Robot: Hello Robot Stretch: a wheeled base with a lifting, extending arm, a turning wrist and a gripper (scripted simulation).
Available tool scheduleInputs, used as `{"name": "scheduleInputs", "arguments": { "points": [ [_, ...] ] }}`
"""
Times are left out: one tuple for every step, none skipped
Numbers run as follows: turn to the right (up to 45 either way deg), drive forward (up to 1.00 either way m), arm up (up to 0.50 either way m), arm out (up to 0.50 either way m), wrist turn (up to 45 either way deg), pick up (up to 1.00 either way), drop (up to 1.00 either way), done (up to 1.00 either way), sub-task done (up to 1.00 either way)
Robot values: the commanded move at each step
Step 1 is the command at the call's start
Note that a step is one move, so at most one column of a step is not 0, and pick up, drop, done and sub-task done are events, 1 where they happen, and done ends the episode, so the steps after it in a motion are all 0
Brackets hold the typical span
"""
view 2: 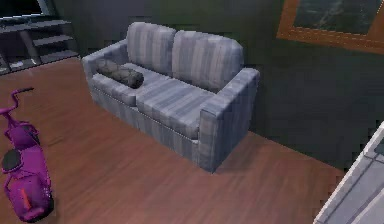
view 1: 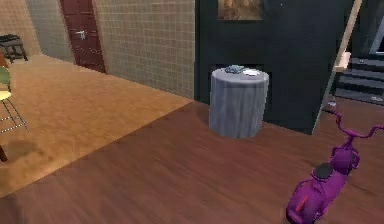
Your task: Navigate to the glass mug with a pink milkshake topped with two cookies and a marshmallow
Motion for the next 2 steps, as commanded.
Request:
{"name": "scheduleInputs", "arguments": {
  "points": [
    [0.0, 0.50, 0.00, 0.00, 0.0, 0.00, 0.00, 0.00, 0.00],
    [-39.0, 0.00, 0.00, 0.00, 0.0, 0.00, 0.00, 0.00, 0.00]
  ]
}}
